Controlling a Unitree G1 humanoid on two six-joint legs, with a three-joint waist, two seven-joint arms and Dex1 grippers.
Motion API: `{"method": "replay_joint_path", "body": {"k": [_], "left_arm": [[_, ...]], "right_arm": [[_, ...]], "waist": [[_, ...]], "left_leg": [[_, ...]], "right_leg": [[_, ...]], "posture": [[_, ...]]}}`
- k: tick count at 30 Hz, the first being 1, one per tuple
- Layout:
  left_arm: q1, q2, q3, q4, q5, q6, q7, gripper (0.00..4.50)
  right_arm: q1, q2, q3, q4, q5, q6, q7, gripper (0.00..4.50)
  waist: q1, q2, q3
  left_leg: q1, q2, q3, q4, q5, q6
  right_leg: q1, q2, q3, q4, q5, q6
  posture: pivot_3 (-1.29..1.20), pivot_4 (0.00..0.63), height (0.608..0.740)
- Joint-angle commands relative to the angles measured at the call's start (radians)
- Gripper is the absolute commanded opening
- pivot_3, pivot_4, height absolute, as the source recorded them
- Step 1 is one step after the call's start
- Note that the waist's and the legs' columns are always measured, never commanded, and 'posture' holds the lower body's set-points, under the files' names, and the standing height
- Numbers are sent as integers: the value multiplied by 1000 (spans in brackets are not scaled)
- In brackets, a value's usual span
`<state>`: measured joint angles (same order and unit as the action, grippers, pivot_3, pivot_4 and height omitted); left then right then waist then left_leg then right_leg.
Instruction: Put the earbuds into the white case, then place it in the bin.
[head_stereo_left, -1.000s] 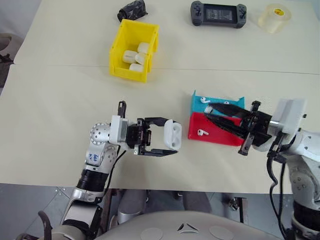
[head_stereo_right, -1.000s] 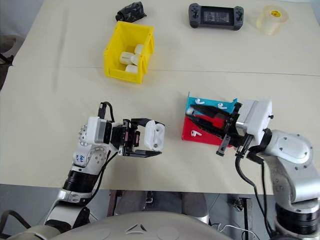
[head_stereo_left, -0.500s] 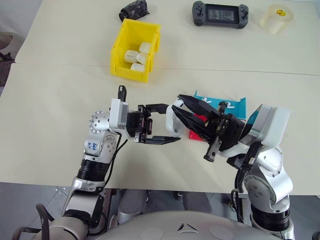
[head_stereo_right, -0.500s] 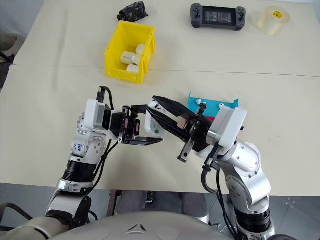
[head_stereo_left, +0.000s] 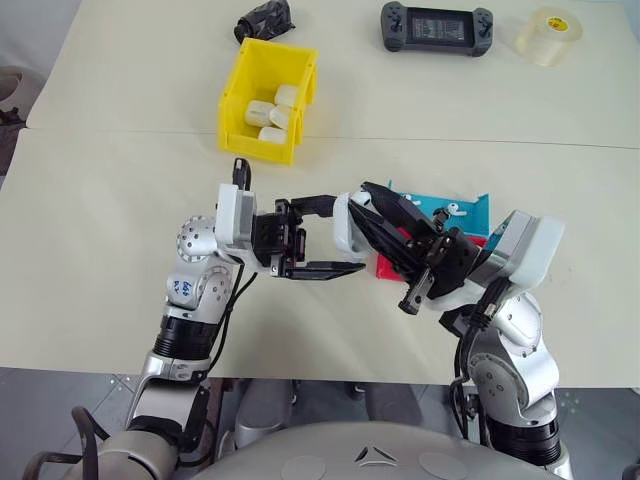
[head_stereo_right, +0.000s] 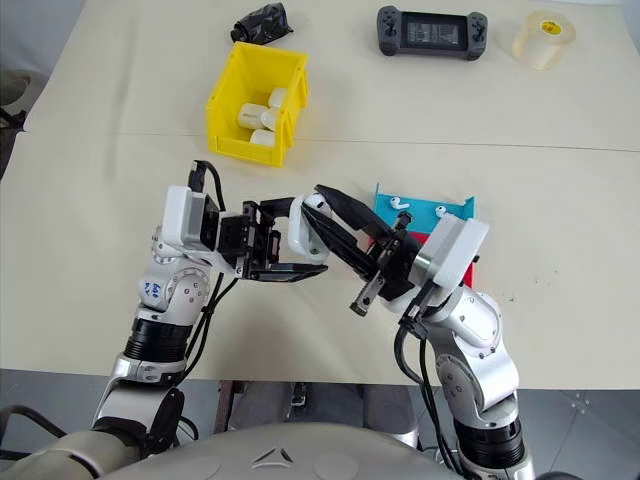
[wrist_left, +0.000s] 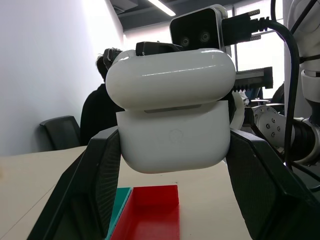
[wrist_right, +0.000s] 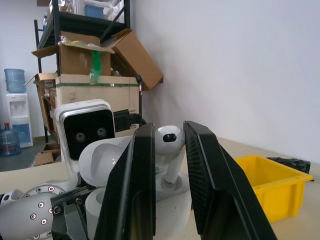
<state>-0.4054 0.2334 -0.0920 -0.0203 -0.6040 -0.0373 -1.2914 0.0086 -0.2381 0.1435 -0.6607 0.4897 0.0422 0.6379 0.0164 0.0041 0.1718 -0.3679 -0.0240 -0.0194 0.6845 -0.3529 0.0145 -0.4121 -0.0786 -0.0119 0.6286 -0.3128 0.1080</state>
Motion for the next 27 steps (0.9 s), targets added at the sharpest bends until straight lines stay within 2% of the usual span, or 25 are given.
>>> {"method": "replay_joint_path", "body": {"k": [1,26,27], "left_arm": [[-17,-16,7,-42,-26,-5,10,2789],[-31,-53,12,-47,-15,-24,37,2789],[-32,-53,12,-47,-15,-25,37,2789]], "right_arm": [[11,6,9,3,0,-21,-6,474],[6,-42,3,79,98,9,24,474],[3,-41,4,81,95,7,25,824]], "waist": [[-1,0,0],[-15,0,0],[-16,0,0]], "left_leg": [[0,0,0,0,0,0],[0,0,0,0,0,0],[0,0,0,0,0,0]], "right_leg": [[0,0,0,0,0,0],[0,0,0,0,0,0],[0,0,0,0,0,0]], "posture": [[0,150,740],[0,150,740],[0,150,740]]}}
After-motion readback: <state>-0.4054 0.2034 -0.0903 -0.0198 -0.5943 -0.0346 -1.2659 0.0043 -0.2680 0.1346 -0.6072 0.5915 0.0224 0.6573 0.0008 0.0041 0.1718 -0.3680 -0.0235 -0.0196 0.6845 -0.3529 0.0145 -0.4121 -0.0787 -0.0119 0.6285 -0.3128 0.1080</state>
